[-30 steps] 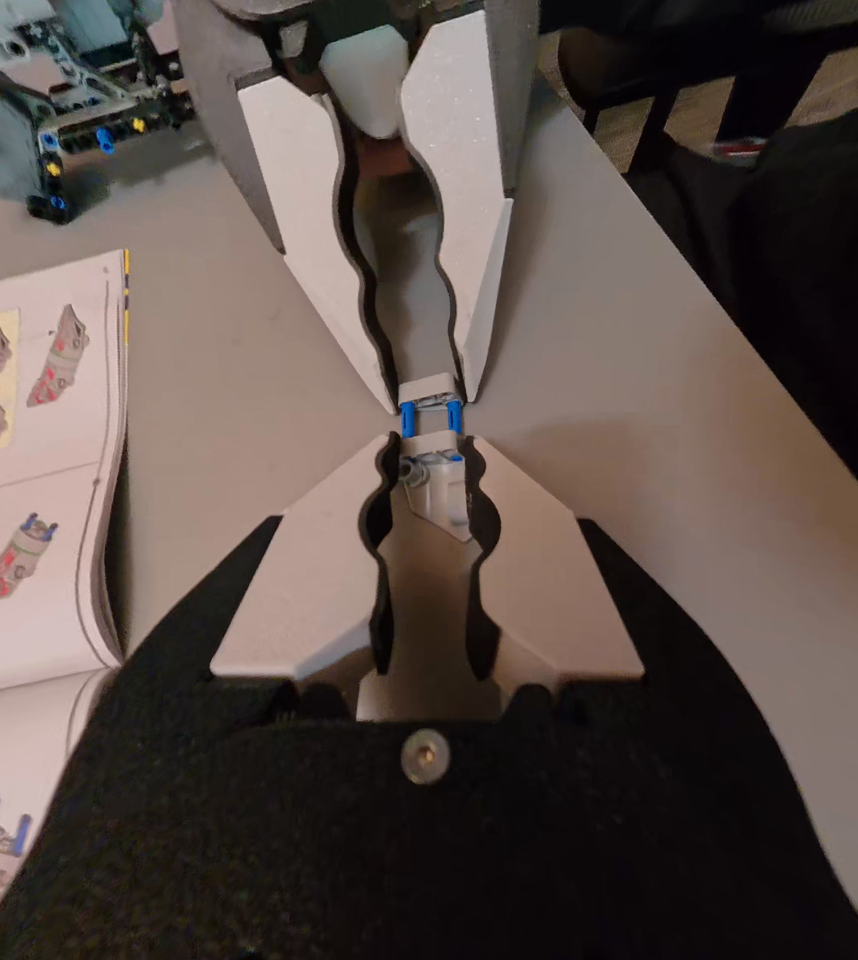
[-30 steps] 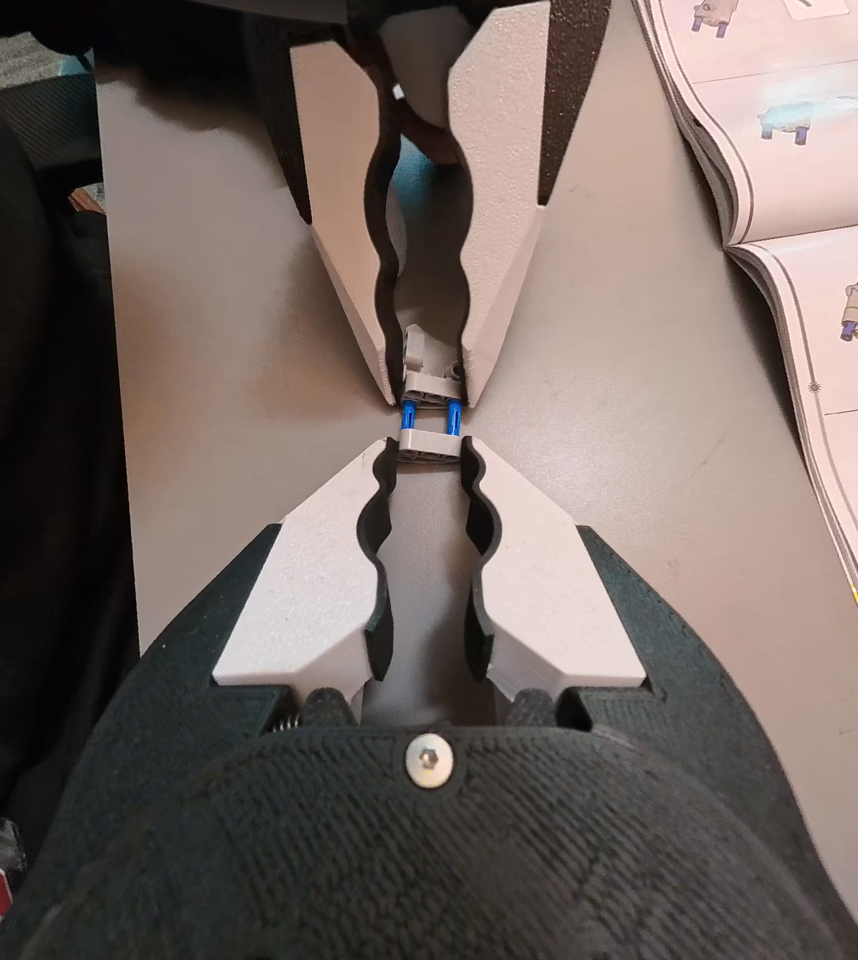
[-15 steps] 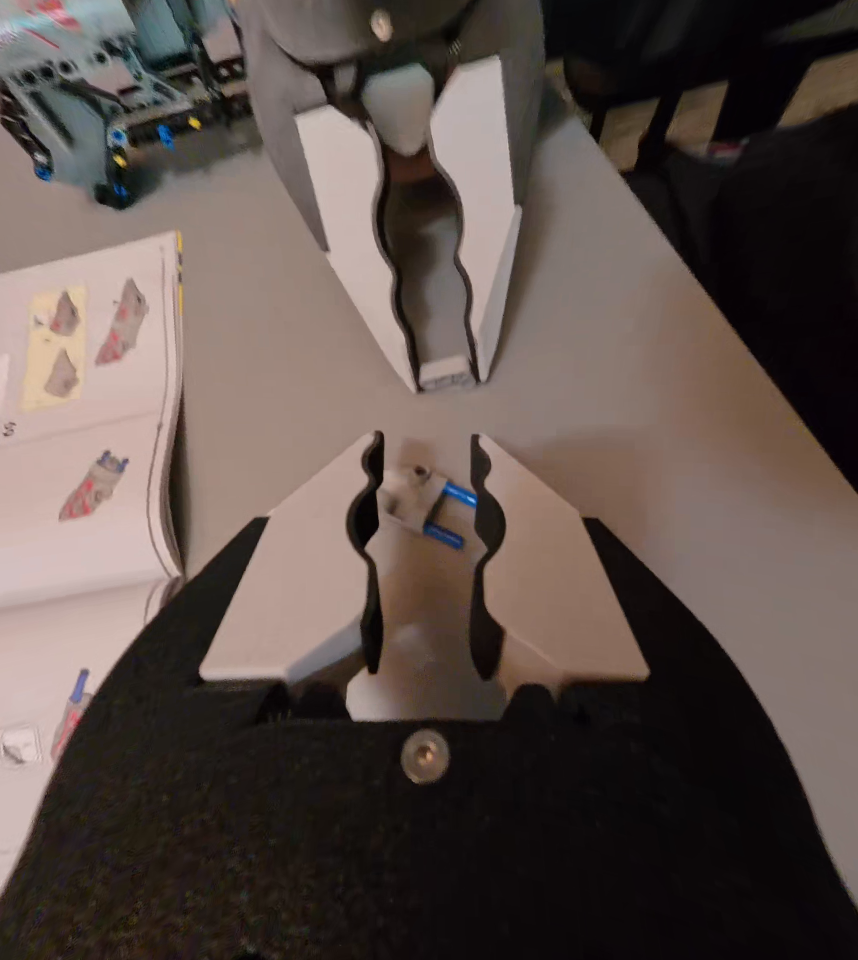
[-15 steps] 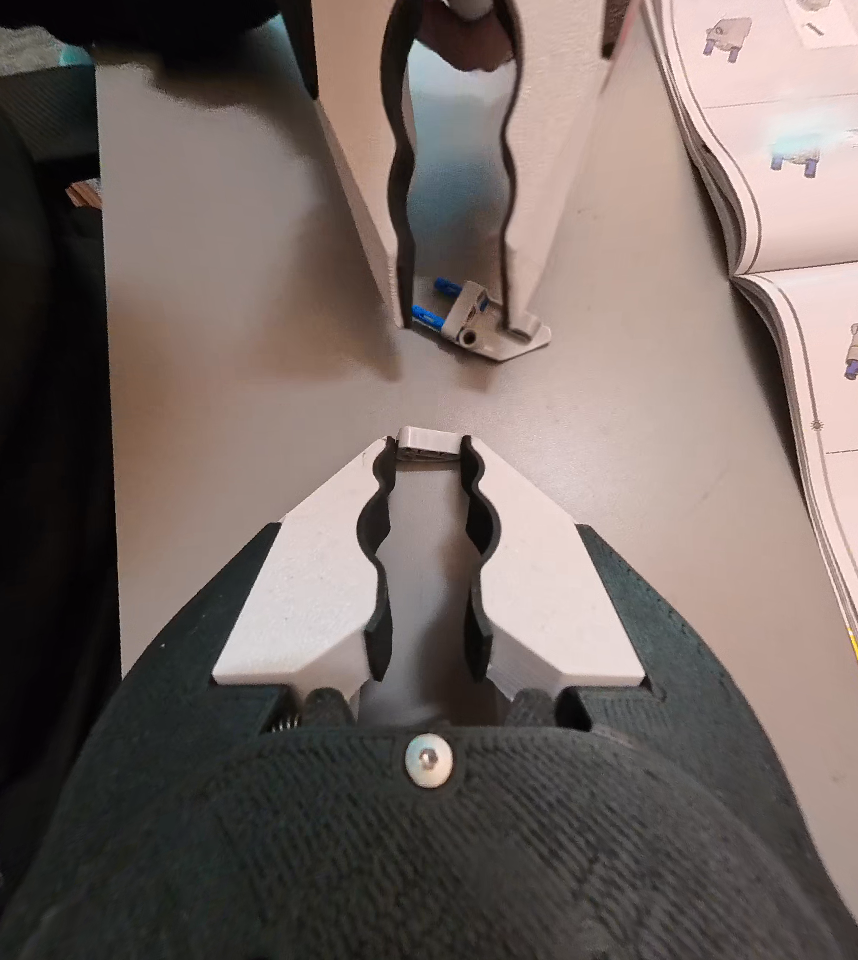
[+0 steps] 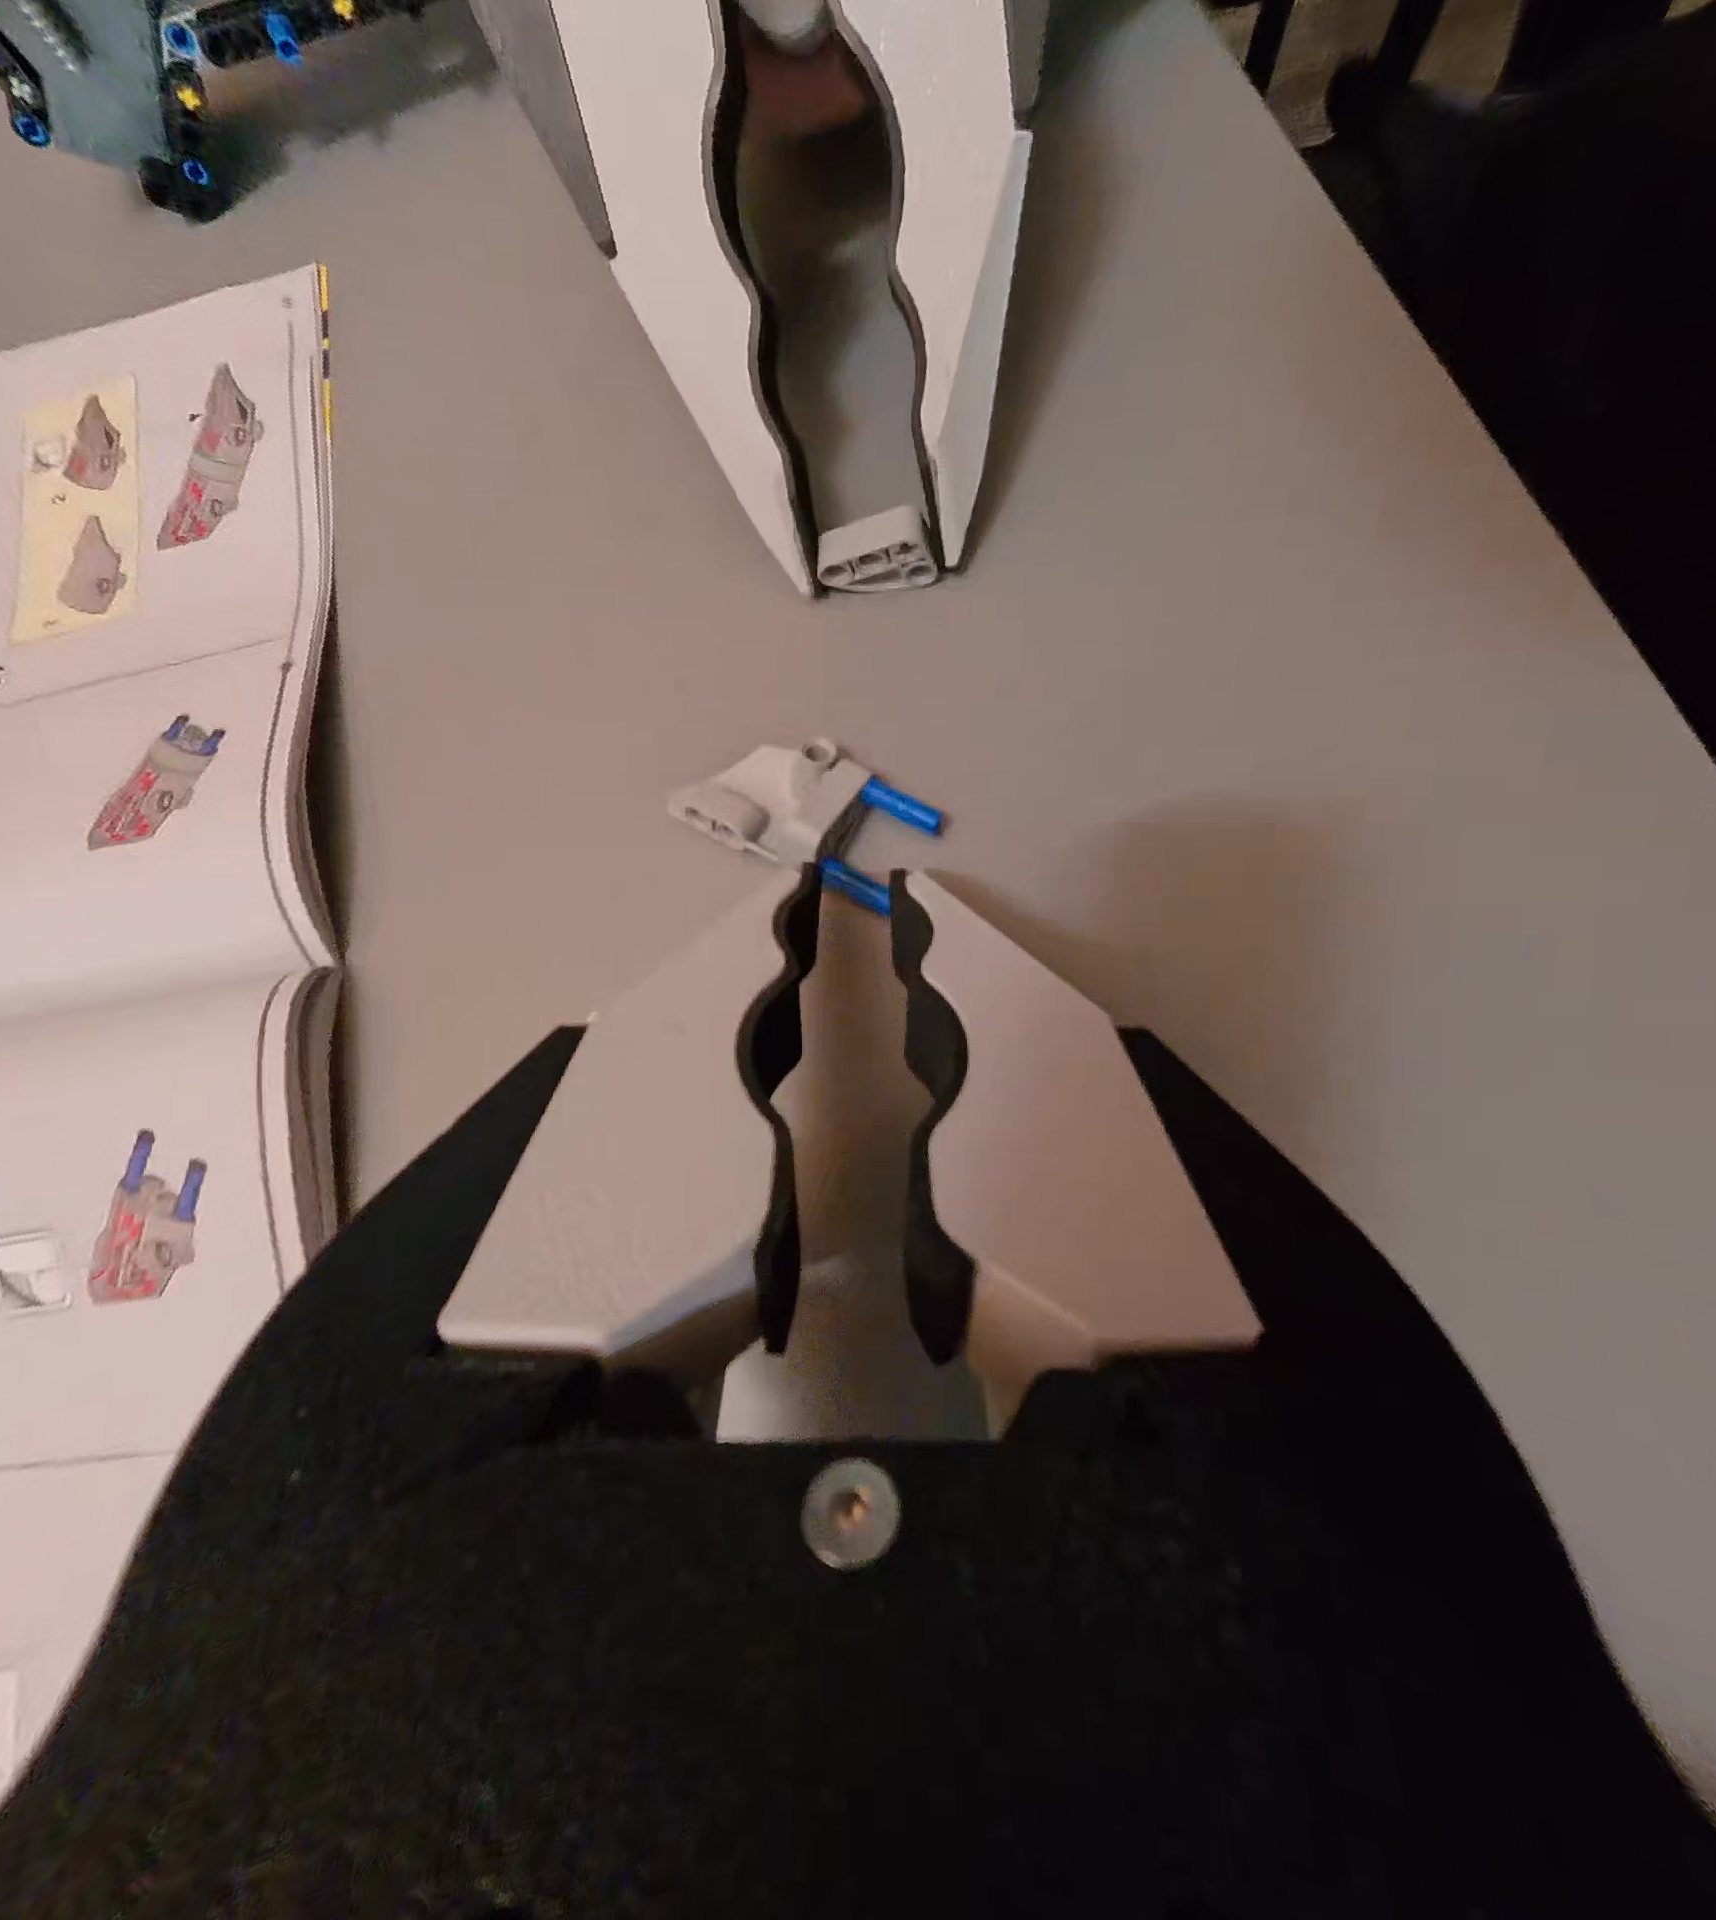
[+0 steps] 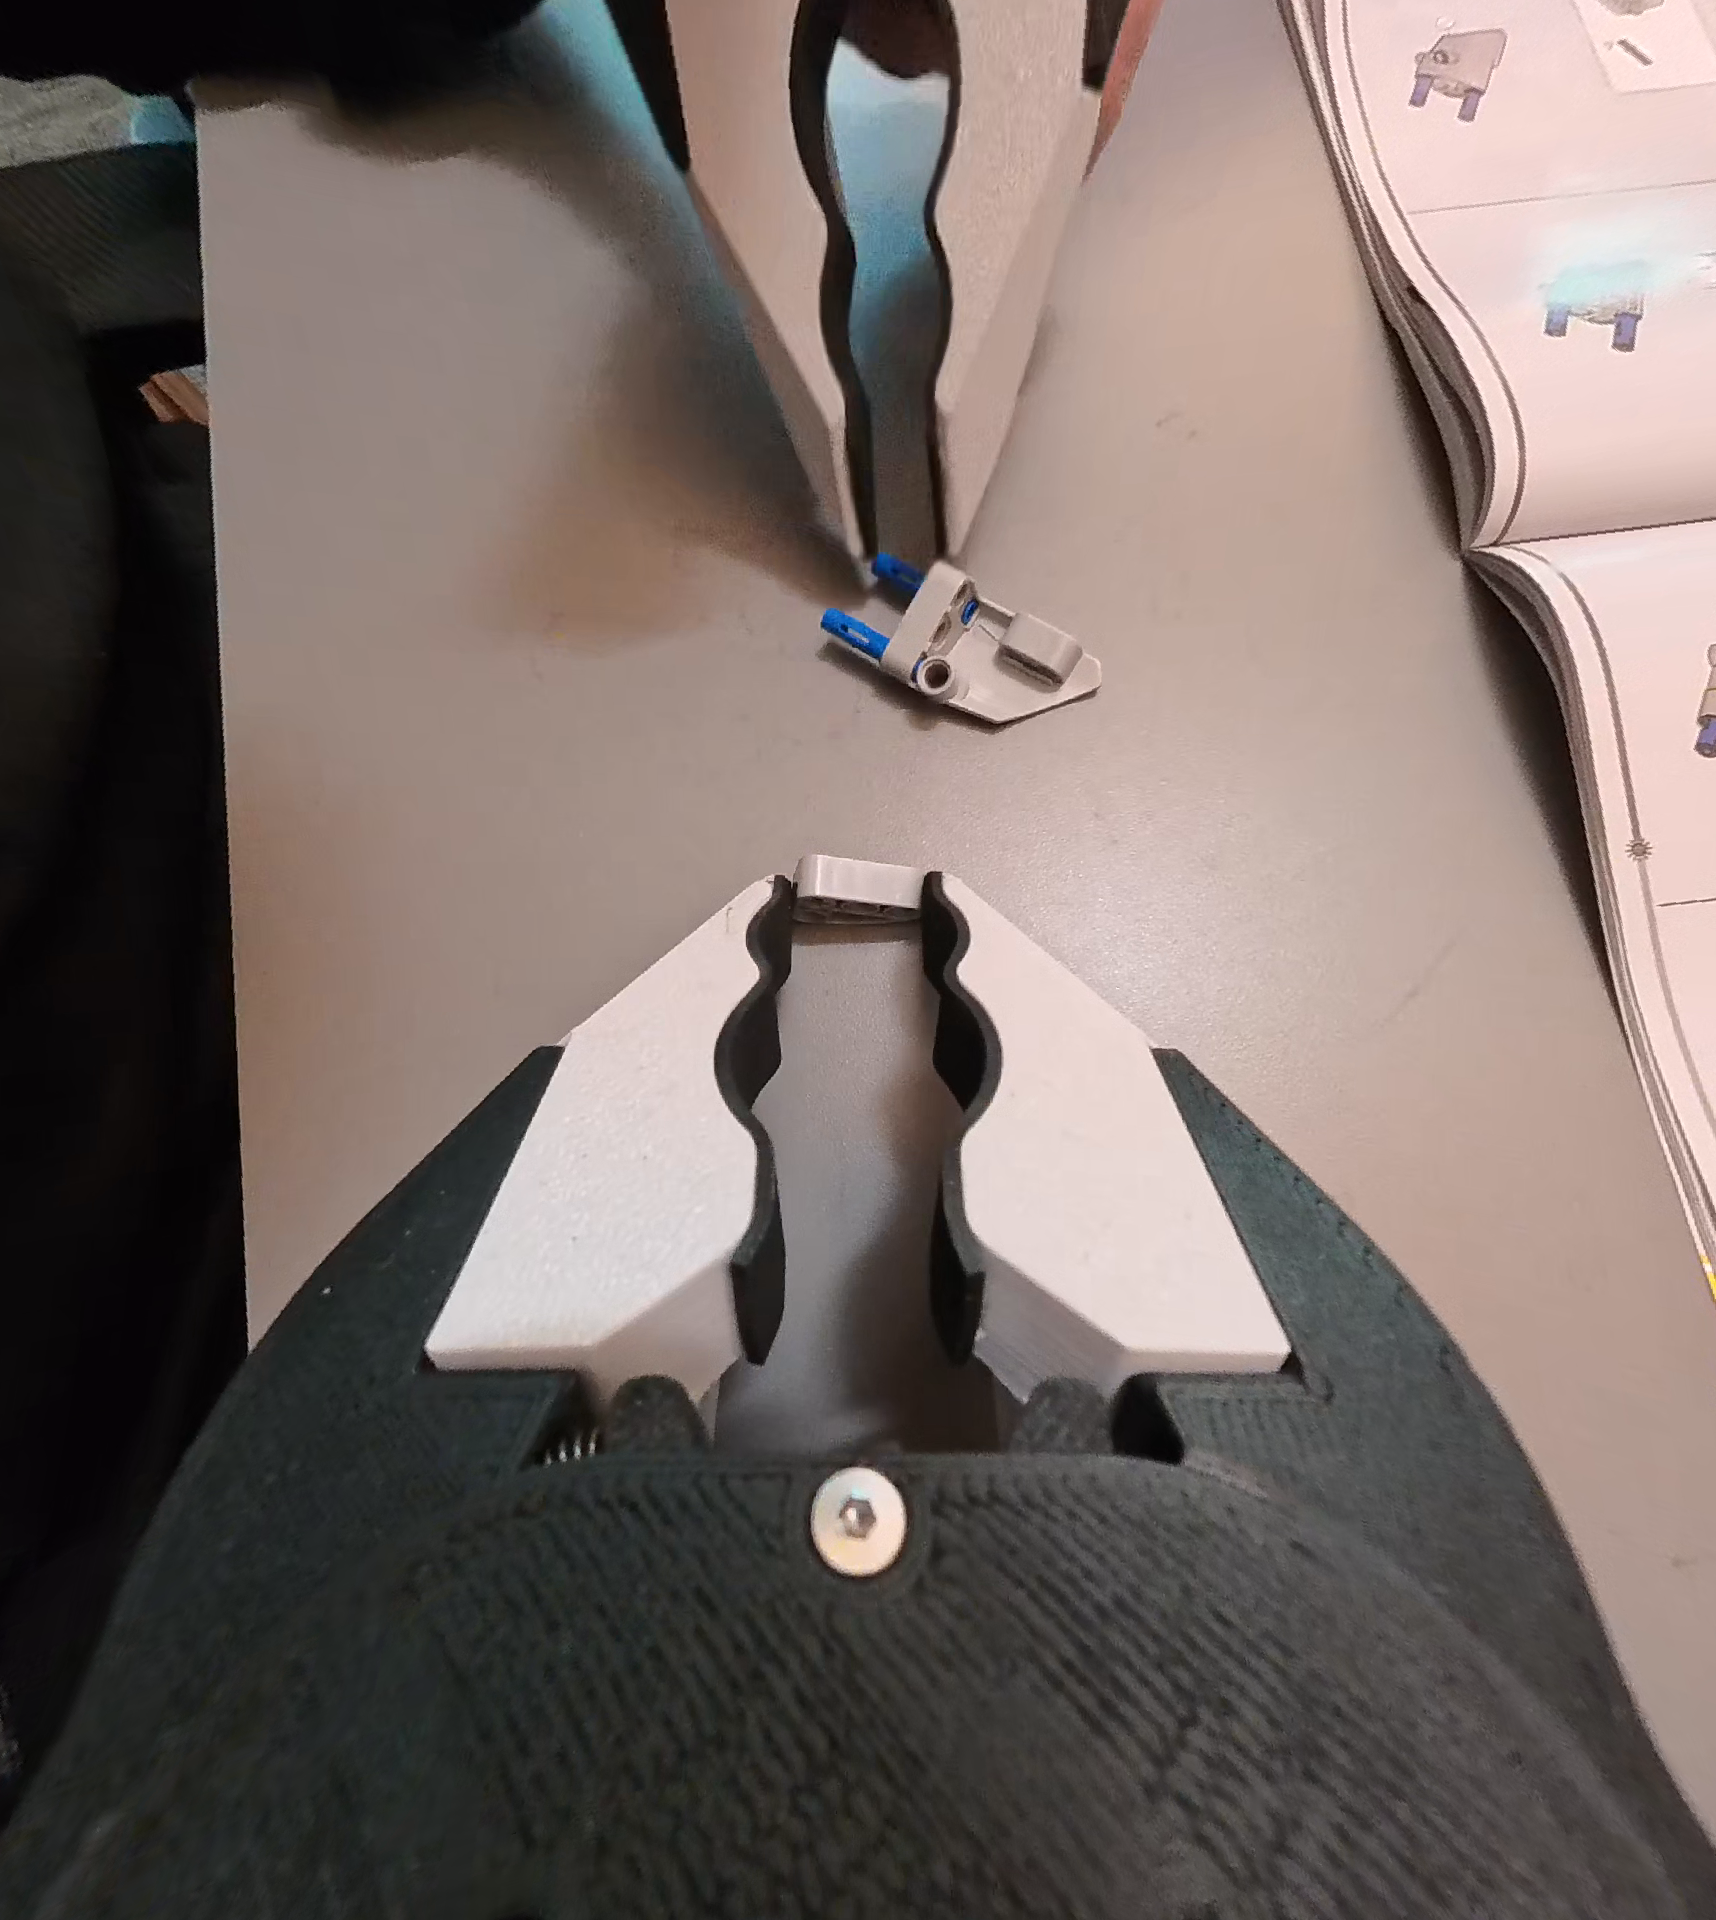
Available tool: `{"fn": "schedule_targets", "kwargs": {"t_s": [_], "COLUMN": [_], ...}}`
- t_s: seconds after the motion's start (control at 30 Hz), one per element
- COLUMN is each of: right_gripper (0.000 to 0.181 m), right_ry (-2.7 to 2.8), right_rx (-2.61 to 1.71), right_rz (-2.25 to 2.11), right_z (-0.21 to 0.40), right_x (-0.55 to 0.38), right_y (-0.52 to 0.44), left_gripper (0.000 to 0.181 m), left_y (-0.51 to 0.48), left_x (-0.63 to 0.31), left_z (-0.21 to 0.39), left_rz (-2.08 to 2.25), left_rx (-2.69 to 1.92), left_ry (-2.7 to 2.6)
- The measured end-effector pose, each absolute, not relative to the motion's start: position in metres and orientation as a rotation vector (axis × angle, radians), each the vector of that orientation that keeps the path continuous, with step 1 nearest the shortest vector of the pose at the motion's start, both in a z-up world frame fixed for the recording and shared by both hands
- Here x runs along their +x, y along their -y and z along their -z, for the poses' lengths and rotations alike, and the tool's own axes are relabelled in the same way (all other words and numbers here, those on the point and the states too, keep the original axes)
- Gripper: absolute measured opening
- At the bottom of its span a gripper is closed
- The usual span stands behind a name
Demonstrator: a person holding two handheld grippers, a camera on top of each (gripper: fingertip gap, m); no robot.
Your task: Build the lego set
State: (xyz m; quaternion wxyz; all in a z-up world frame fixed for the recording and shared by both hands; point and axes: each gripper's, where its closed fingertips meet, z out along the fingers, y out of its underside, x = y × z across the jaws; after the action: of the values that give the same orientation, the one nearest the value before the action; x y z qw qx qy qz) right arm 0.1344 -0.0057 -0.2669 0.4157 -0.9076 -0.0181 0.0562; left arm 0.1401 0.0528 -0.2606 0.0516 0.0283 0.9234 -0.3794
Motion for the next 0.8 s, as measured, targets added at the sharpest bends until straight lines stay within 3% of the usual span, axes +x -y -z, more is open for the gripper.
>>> {"fn": "schedule_targets", "kwargs": {"t_s": [0.3,0.5,0.8], "right_gripper": [0.024,0.024,0.024], "right_ry": [0.048,0.04,0.046], "right_rx": [-2.279,-2.279,-2.279], "right_rz": [-0.131,-0.148,-0.133], "right_z": [0.267,0.267,0.267], "right_x": [0.135,0.135,0.135], "right_y": [0.006,0.006,0.006], "left_gripper": [0.016,0.023,0.008], "left_y": [-0.027,-0.03,-0.013], "left_x": [0.124,0.139,0.132], "left_z": [0.251,0.247,0.263], "left_rz": [1.189,1.026,1.098], "left_rx": [0.084,0.326,0.08], "left_ry": [-2.806,-2.732,-2.905]}}
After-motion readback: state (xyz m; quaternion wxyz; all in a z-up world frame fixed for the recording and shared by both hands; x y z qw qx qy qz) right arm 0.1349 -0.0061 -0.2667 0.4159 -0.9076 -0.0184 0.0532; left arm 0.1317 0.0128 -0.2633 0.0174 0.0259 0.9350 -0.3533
